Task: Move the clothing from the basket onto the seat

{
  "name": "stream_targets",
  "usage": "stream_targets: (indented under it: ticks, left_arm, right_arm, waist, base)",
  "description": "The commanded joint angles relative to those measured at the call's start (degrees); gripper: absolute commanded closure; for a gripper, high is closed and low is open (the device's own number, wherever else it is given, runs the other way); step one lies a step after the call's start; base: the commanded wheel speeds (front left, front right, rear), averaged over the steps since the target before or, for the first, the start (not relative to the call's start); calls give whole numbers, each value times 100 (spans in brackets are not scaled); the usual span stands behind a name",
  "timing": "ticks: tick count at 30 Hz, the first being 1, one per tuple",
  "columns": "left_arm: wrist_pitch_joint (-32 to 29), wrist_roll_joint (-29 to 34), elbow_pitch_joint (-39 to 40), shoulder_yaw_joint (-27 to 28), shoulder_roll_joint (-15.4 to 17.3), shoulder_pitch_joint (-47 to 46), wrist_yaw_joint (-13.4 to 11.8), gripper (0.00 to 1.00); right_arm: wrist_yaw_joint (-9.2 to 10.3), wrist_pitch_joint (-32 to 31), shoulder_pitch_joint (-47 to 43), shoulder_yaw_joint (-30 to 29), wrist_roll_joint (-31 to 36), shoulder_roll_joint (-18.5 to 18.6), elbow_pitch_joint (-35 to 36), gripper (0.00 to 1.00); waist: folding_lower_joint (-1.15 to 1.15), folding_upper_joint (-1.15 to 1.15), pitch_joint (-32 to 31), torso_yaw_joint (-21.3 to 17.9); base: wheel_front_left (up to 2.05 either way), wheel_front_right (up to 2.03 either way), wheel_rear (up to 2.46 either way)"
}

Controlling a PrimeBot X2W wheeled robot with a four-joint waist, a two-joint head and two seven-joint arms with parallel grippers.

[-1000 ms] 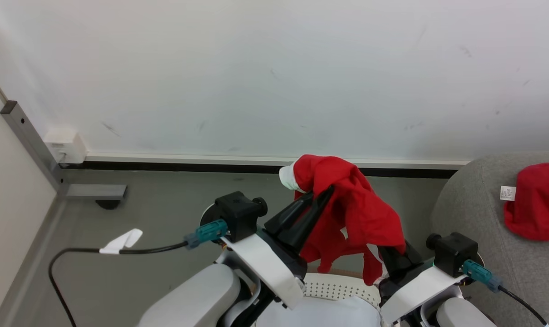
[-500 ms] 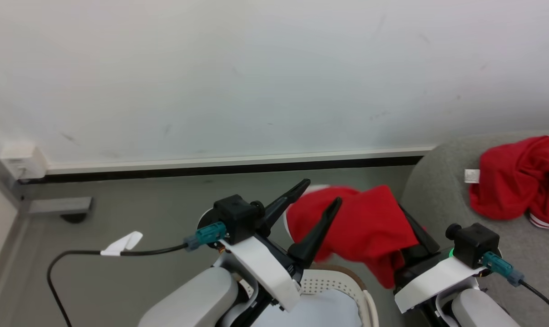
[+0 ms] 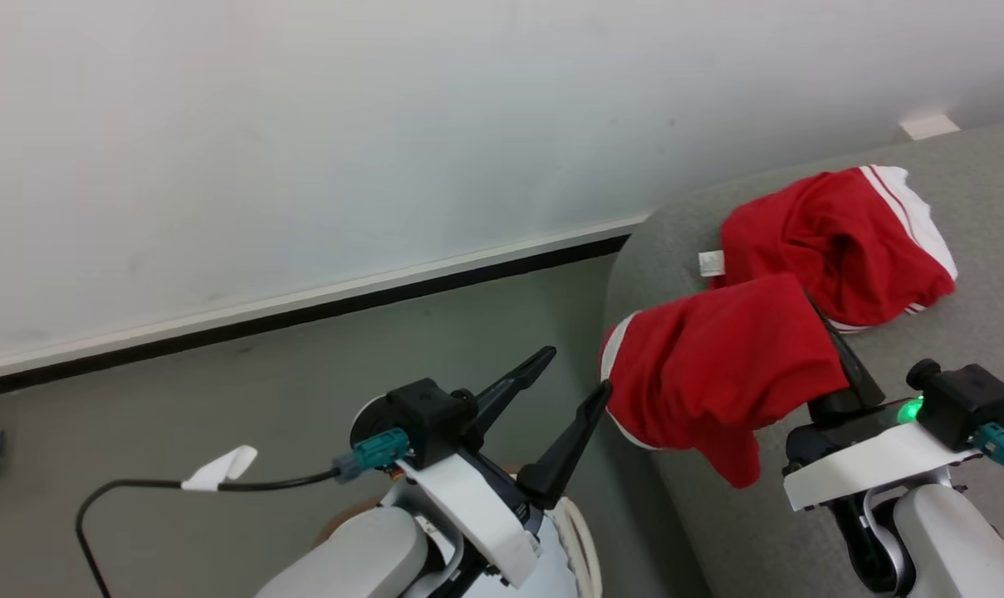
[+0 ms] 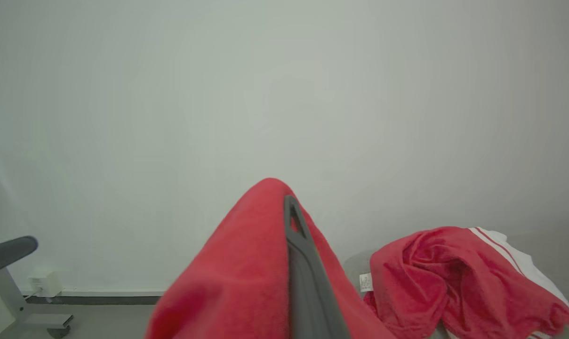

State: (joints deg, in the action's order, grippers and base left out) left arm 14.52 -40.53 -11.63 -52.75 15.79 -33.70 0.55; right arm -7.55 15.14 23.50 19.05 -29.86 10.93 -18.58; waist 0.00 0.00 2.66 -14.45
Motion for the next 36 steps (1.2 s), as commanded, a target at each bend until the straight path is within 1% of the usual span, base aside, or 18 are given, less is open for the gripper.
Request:
stream_targets:
  ticks: [1,6,10,13,17,22,26,31,33,36]
  left_arm:
    - [27,90,1,24,7,62,34,0]
    - [61,307,-40,98,-33,152,108,0]
    - [67,503,-59,214,-87,208,182,0]
    - [67,692,-91,298,-124,266,221,0]
    - [67,867,-136,412,-205,312,311,0]
    - [68,1028,-190,532,-305,352,411,0]
    - [68,1118,-238,582,-358,335,490,0]
    - [66,1236,-285,624,-368,203,544,0]
    - [67,1276,-293,636,-348,131,571,0]
    - [67,1326,-302,619,-310,5,591,0]
  right_arm:
    - [13,-3,-58,-112,79,58,71,100]
    - [13,-3,-156,-356,134,82,227,100]
    - [13,-3,-229,-439,159,95,330,100]
    - [13,-3,-266,-463,157,104,387,100]
    - [13,-2,-309,-520,138,143,472,100]
    - [13,-2,-313,-595,107,213,520,100]
    - [13,-2,-195,-623,-19,297,570,100]
    - [13,-2,216,-592,-171,704,501,100]
    - [13,-3,440,-670,-371,847,470,100]
    - [13,-3,797,-801,-484,1182,347,100]
  waist:
    - [0,0,114,-369]
    - [0,0,163,-785]
    - [0,0,209,-1066]
    - [0,0,258,-1212]
    - [0,0,308,-1305]
    - [0,0,366,-1307]
    - [0,0,447,-1218]
    - [0,0,728,-1032]
    - [0,0,905,-939]
    - [0,0,1201,-758]
  base:
    - [0,0,0]
    - [0,0,0]
    - [0,0,0]
    - [0,0,0]
    - [0,0,0]
    - [0,0,0]
    - [0,0,0]
    - [0,0,0]
    - [0,0,0]
    - [0,0,0]
